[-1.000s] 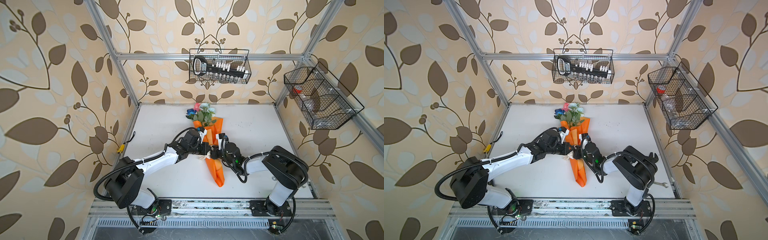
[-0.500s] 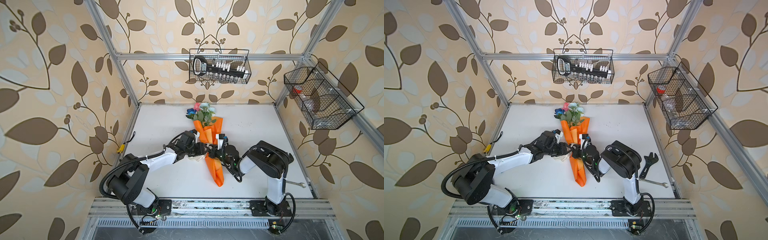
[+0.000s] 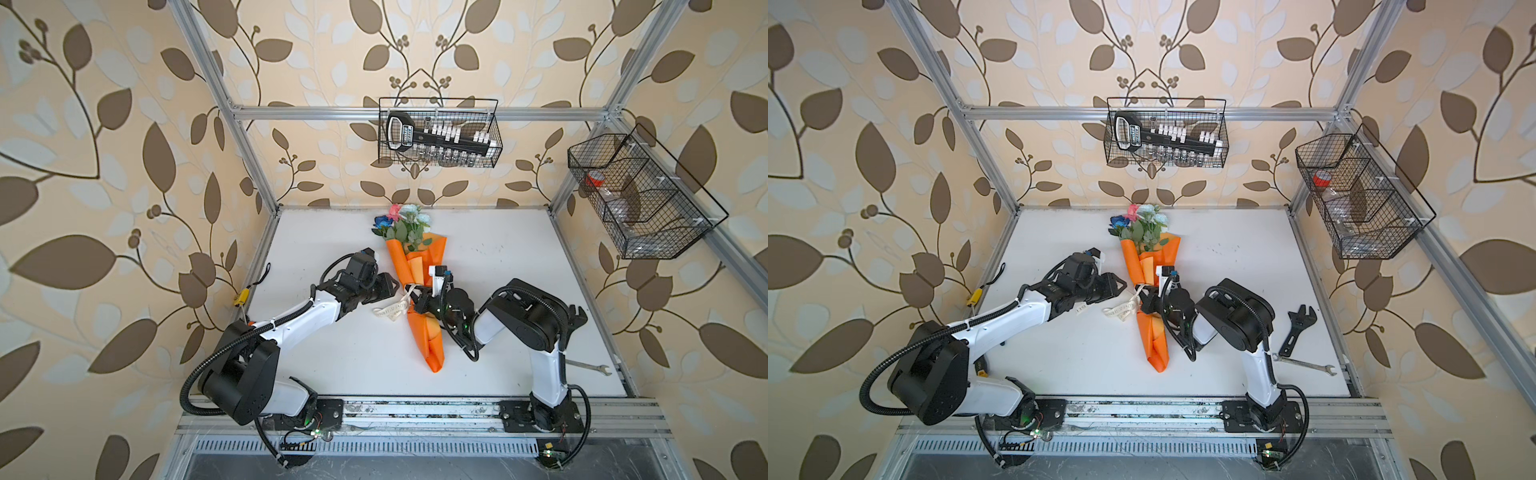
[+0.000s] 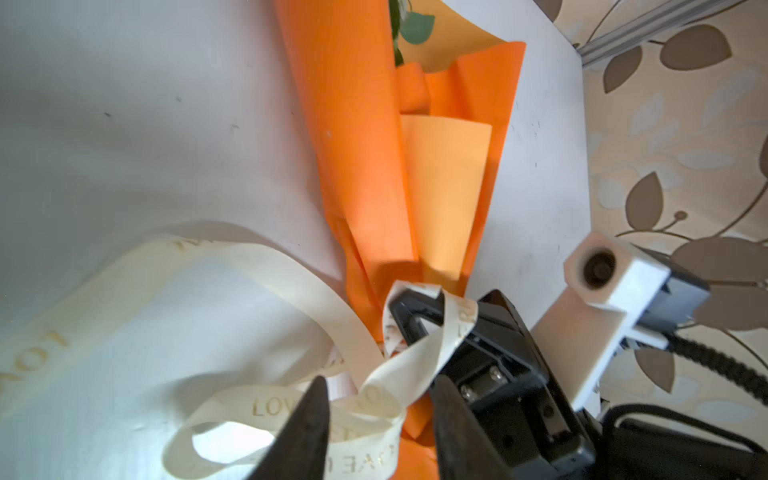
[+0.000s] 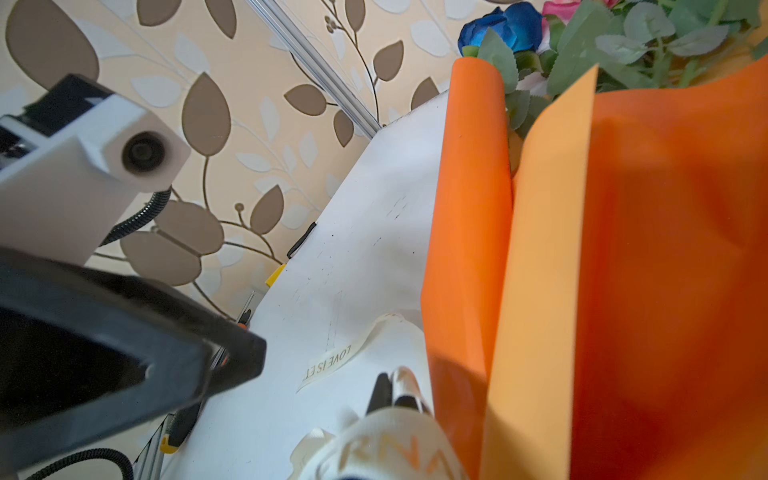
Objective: Tie the bouquet of fake flowers
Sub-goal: 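Hold the ribbon loop with the left gripper beside the right gripper at the knot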
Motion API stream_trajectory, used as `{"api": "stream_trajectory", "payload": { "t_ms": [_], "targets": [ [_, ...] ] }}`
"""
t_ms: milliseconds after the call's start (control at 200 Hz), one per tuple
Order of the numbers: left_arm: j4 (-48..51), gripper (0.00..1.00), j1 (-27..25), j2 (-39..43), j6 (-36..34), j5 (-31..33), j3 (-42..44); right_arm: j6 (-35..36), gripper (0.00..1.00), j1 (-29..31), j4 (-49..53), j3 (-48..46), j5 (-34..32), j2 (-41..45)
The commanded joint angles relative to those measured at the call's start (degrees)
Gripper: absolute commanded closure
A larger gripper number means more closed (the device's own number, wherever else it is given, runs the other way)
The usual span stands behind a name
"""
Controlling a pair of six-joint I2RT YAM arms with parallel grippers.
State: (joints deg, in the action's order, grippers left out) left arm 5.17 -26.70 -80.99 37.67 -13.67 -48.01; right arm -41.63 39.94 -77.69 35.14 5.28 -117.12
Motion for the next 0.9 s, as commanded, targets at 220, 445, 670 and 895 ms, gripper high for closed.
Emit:
{"api": "stream_trajectory", "payload": {
  "t_ms": [220,445,670,895],
  "targets": [
    [-11.2,0.82,1.1,-10.6,-14.2,-12.2,-2.3,-1.2,1.00,0.0,-1.0,1.3,2.3,-1.3],
    [-12.6,0.82,1.0,-12.5,-19.1,-11.0,-0.9,-1.7,1.00,0.0,-1.1,1.5,3.2,-1.6],
    [-14.5,0.82,1.1,-13.5,-19.1,-14.2,0.2,-2.0,1.00,-1.4,-1.1,1.4,3.7,-1.6],
    [-15.6,0.81,0.9,-13.0,-18.1,-17.4,2.1,-2.1,1.00,-1.5,-1.1,1.8,4.1,-1.8]
  ]
}}
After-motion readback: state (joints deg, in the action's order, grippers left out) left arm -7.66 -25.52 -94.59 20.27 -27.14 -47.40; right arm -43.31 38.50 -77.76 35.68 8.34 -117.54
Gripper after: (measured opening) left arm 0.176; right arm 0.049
